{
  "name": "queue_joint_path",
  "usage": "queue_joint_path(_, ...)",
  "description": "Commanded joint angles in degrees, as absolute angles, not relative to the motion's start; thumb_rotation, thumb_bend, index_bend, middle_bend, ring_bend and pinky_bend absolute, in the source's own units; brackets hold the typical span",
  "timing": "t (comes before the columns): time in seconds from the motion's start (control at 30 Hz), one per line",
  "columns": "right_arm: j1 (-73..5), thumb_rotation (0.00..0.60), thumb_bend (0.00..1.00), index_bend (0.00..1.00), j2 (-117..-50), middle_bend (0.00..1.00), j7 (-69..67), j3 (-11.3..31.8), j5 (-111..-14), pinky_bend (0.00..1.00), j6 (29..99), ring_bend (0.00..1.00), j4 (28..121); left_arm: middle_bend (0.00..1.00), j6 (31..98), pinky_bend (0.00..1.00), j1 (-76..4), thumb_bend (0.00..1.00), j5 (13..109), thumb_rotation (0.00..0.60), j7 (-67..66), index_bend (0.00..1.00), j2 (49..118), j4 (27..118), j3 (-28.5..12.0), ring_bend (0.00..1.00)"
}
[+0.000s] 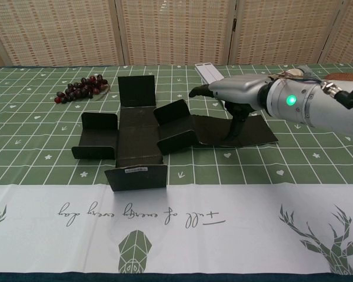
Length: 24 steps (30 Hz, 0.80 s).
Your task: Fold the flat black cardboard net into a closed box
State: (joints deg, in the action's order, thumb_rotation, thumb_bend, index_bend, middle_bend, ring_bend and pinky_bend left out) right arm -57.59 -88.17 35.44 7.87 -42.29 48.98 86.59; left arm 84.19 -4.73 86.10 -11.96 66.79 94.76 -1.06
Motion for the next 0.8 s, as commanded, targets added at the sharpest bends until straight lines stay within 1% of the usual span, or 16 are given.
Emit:
queue_joint_path(0.03, -59.9, 0.600, 0.21, 0.00, -88.1, 0.00, 37.5, 8.3, -34.5, 1.00, 45.7, 0.75, 84.7, 0.10, 84.2, 0.10, -4.7, 0.12, 86.1, 0.600, -12.0, 0.20, 66.8, 94.8, -1.0, 0.08)
queue_joint_path(0.17, -62.5, 0.600, 0.13, 0.00, -89.6, 0.00, 38.7, 8.4, -28.6, 1.00, 43.8, 0.74, 82.3, 0.10, 84.2, 0.10, -4.6, 0.12, 86.0, 0.600, -12.1, 0.20, 66.7, 94.8, -0.9, 0.08)
queue_joint_path(0.23, -63.5, 0.600, 0.11, 0.00, -90.2, 0.00, 39.1, 8.4, -26.4, 1.00, 43.5, 0.74, 81.4, 0.10, 84.1, 0.10, -4.7, 0.12, 86.0, 0.600, -12.1, 0.20, 66.7, 94.8, -0.9, 0.08)
queue_joint_path(0.57, -67.7, 0.600, 0.11, 0.00, -92.8, 0.00, 40.8, 8.2, -16.7, 1.00, 42.6, 0.74, 76.5, 0.10, 83.6, 0.10, -5.0, 0.12, 85.7, 0.600, -11.8, 0.20, 66.8, 94.4, -1.0, 0.08)
queue_joint_path(0.8, -70.0, 0.600, 0.12, 0.00, -94.6, 0.02, 41.9, 7.2, -12.8, 1.00, 41.1, 0.74, 73.2, 0.10, 83.6, 0.10, -5.0, 0.12, 85.7, 0.600, -11.6, 0.20, 66.9, 94.2, -0.9, 0.08)
